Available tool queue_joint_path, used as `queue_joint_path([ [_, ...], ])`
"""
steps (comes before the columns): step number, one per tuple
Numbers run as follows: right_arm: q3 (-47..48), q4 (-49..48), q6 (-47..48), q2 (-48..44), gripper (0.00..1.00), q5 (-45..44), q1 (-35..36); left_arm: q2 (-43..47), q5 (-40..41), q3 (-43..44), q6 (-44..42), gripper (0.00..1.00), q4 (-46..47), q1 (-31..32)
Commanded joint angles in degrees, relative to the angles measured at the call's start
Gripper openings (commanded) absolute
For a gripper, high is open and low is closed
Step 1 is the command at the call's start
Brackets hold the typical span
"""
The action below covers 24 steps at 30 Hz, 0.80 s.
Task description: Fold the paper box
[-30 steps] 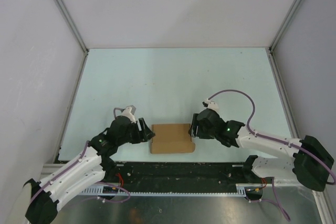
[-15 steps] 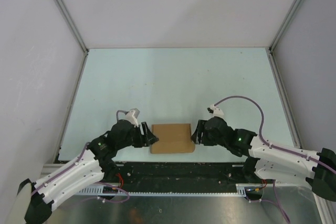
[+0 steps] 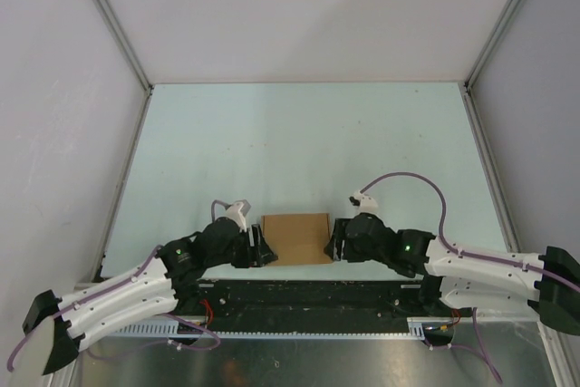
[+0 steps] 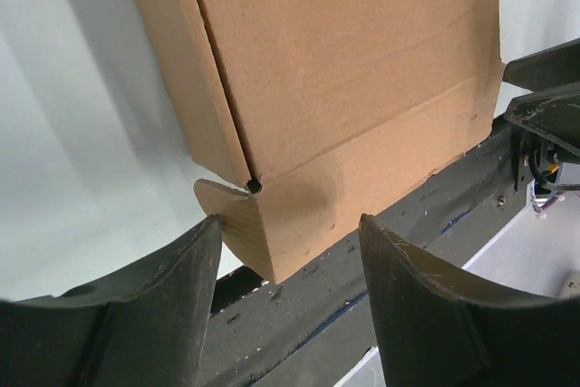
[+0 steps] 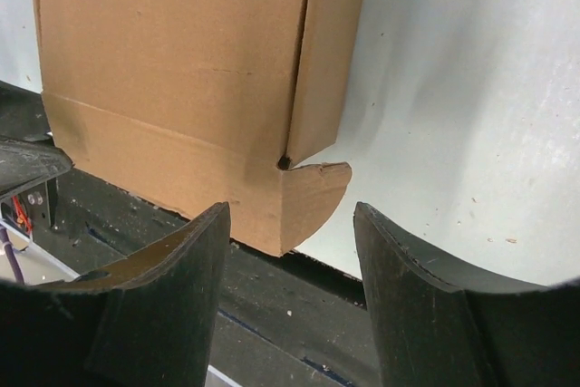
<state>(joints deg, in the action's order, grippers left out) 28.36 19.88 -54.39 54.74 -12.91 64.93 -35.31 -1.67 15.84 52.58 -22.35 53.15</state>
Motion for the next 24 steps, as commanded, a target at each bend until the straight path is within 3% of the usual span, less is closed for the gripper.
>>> queue_joint_path([
  [1, -0.59, -3.0, -0.89, 1.07, 0.61, -2.83, 0.55, -0.02, 1.5, 0.16, 2.0, 0.67, -0.06, 0.64],
  [24, -4.1, -10.83, -1.95, 2.65, 0.54, -0.89, 0.64, -3.63, 5.01, 3.94, -0.11, 0.65, 0.11, 0.99],
])
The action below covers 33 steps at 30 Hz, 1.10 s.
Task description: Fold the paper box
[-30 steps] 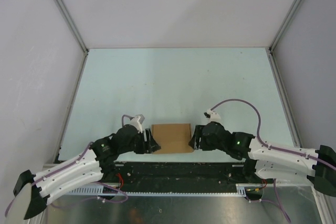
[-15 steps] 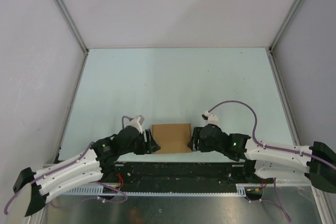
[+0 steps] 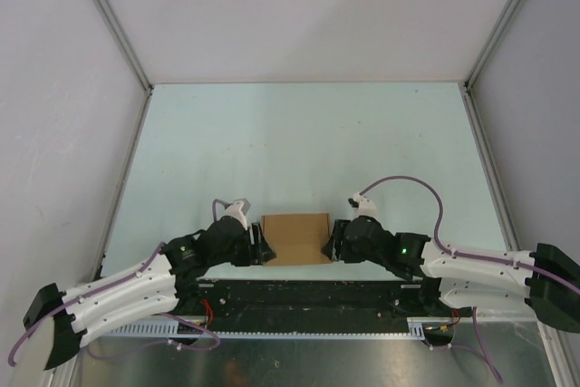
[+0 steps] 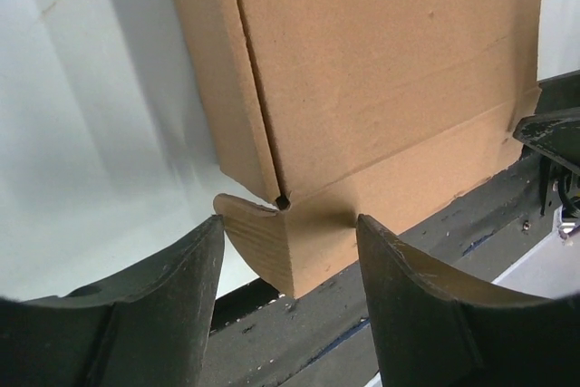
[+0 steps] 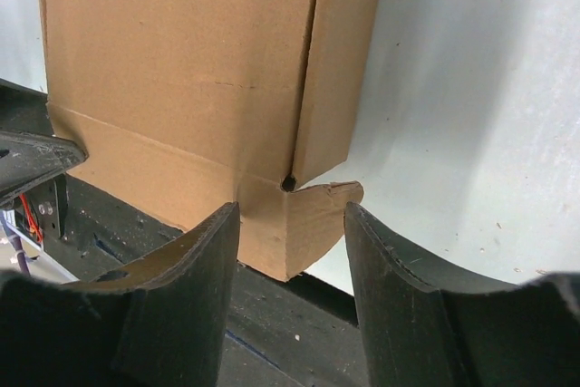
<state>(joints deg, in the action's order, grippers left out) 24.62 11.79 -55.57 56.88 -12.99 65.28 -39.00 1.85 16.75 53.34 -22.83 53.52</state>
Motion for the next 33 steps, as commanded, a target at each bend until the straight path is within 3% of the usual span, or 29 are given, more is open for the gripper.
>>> queue_joint_path([
  [1, -0.36, -2.83, -0.85, 0.6, 0.54, -0.72, 0.38, 0.07, 1.67, 3.11, -0.87, 0.64, 0.59, 0.62],
  [19, -0.36, -4.94, -1.38, 1.65, 0.45, 0.78, 0.38, -2.66, 1.32, 4.6, -0.87, 0.61, 2.17, 0.98],
  [33, -0.36, -5.11, -1.82, 0.95, 0.39, 1.04, 0.29, -3.27, 0.44, 4.17, -0.52, 0.49, 4.63, 1.15],
])
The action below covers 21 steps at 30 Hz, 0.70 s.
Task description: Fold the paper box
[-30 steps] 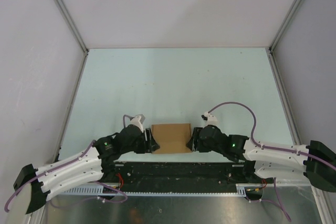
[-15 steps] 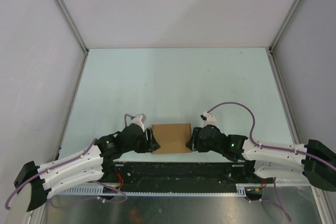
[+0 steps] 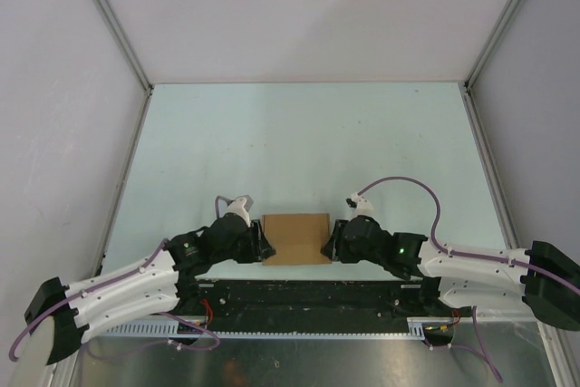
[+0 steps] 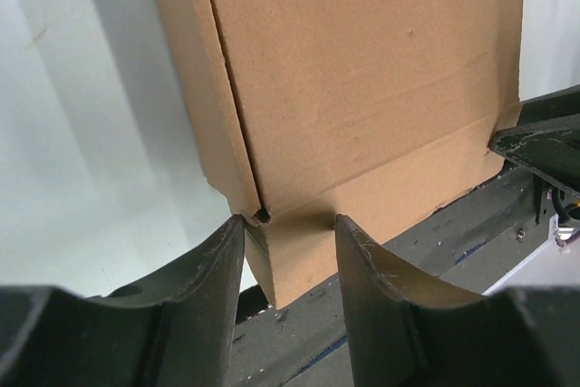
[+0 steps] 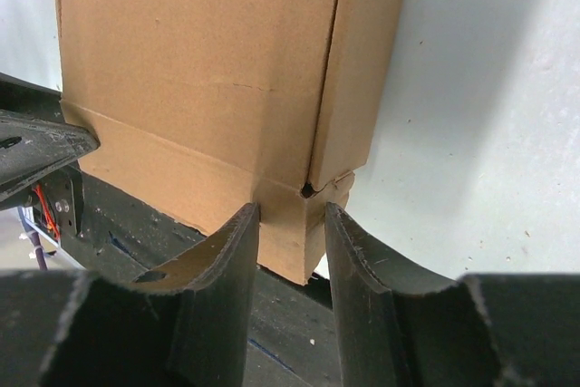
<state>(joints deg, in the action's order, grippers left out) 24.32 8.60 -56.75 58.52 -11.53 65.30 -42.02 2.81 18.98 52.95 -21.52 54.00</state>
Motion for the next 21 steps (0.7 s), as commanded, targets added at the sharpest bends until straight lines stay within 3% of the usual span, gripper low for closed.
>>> queue_joint_path([
  [1, -0.06, -1.92, -0.64, -0.69, 0.39, -0.42, 0.27, -0.34, -0.61, 1.94, -0.13, 0.48, 3.41, 0.67],
  [21, -0.06, -0.6, -0.2, 0.36, 0.36, -1.74, 0.36, -0.61, 0.7, -0.78, -1.18, 0.47, 4.56, 1.02],
])
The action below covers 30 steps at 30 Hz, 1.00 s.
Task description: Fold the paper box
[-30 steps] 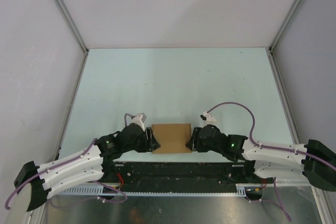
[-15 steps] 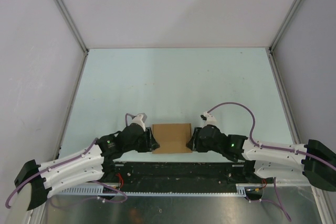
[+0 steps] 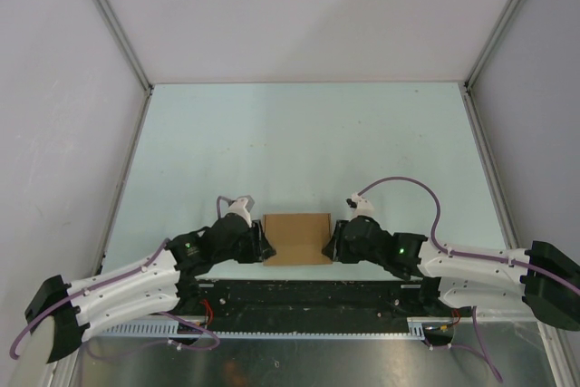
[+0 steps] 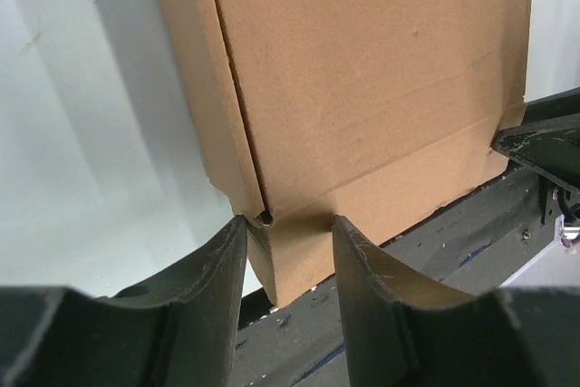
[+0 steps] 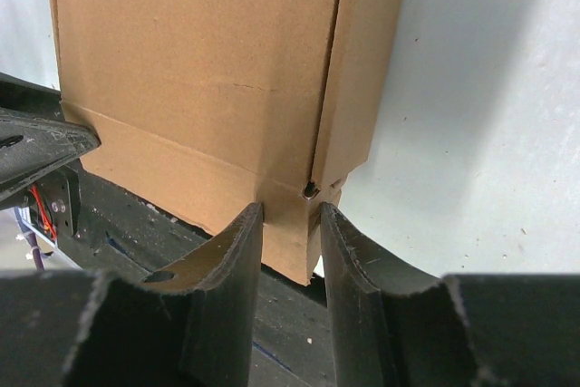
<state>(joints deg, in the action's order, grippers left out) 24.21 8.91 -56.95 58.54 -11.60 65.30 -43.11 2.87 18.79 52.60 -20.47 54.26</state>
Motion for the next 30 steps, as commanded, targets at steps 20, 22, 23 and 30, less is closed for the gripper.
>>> queue_joint_path([
  [20, 0.05, 0.76, 1.14, 0.96, 0.38, -3.08, 0.36, 0.75, 3.01, -4.37, -3.03, 0.45, 5.09, 0.67],
  [22, 0.05, 0.76, 1.05, 0.96, 0.4, -3.08, 0.36, 0.66, 2.93, -4.37, -3.12, 0.45, 5.09, 0.76],
  [23, 0.05, 0.85, 1.14, 0.7, 0.41, -3.08, 0.36, 0.84, 2.93, -4.28, -3.12, 0.45, 5.09, 0.67],
  [30, 0.05, 2.08, 1.66, -0.44, 0.47, -3.7, 0.36, 0.66, 3.8, -4.2, -3.47, 0.47, 5.09, 0.67],
])
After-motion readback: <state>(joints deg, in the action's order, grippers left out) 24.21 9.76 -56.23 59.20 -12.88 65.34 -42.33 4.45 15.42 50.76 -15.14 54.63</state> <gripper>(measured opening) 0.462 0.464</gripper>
